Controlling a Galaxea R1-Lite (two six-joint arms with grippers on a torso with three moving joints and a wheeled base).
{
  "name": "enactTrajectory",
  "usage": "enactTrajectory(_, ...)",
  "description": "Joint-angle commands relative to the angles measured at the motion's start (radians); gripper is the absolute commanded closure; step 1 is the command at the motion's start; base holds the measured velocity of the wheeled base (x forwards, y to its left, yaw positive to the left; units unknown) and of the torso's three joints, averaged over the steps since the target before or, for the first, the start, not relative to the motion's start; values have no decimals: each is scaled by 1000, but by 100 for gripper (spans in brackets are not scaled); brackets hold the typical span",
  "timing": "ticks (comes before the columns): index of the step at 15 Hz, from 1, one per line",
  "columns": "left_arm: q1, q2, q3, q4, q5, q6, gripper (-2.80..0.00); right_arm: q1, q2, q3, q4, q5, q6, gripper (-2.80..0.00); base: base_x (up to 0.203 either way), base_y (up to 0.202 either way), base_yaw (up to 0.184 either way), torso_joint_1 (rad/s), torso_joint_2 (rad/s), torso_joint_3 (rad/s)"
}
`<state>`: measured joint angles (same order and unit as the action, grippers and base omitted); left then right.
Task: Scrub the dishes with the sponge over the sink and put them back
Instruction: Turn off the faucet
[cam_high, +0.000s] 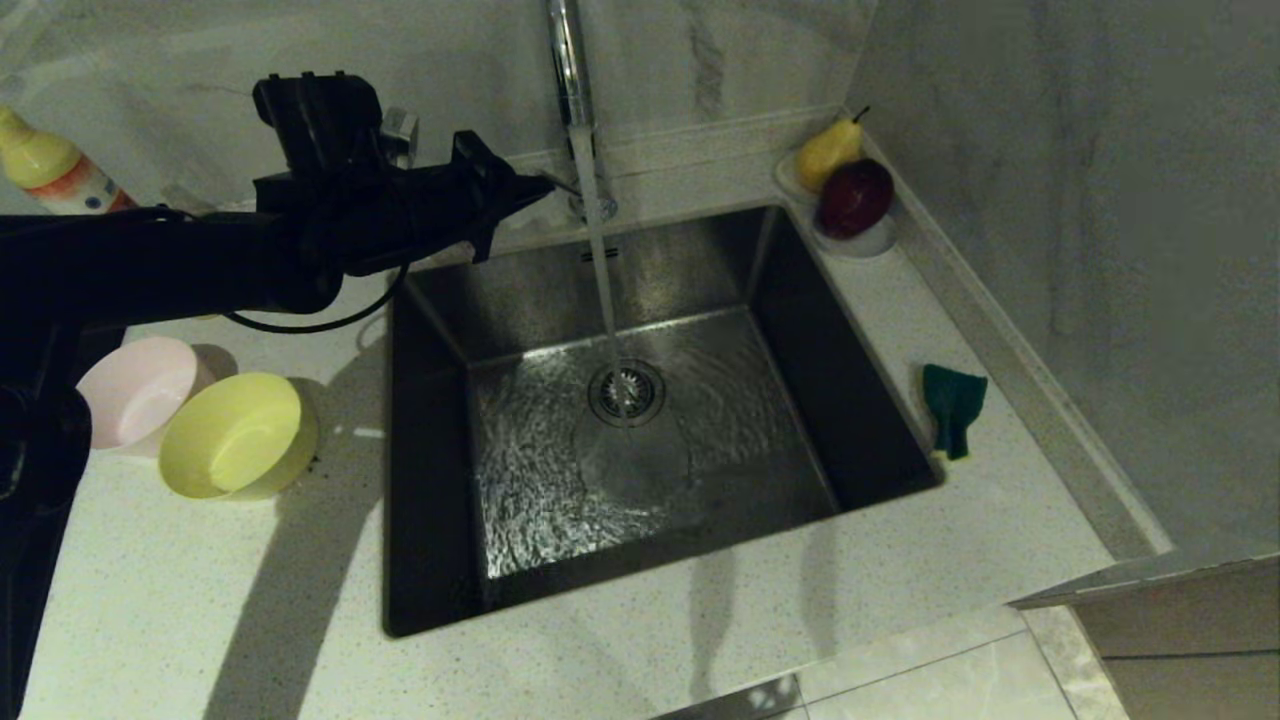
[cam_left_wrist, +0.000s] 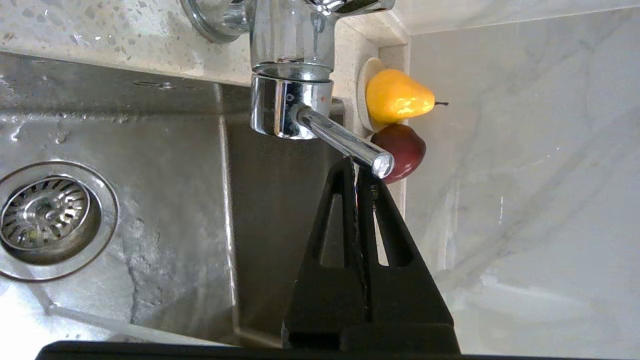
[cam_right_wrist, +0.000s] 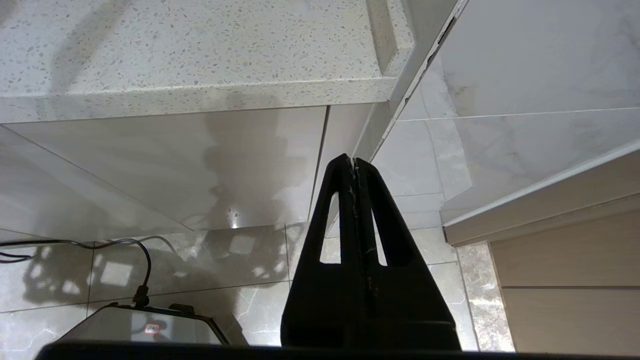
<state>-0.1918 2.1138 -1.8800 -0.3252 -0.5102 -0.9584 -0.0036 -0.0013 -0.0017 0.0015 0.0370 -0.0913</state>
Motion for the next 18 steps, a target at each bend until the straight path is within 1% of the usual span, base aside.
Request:
enactTrajectory(1,9,-2,-1,-2,1,-6,0,0,0,0,0,0,-1,0,0,0,0,0,0,0)
enactTrajectory(4,28,12,-2,-64,6,-16,0,0,0,0,0,0,-1,0,0,0,0,0,0,0)
enactTrajectory(5,32,18,-2,-77,7,-24,0,1,0,0,0,1,-1,0,0,0,0,0,0,0)
enactTrajectory(10,38,32,-2,-126,7,-25,0,1,0,0,0,1,-1,0,0,0,0,0,0,0)
enactTrajectory(13,42,29,-2,-127,9,-23,0,-1,0,0,0,0,-1,0,0,0,0,0,0,0)
enactTrajectory(16,62,11,1,-124,11,-23,0,1,0,0,0,0,-1,0,0,0,0,0,0,0)
enactTrajectory(18,62,-11,27,-116,12,-23,0,1,0,0,0,1,-1,0,0,0,0,0,0,0)
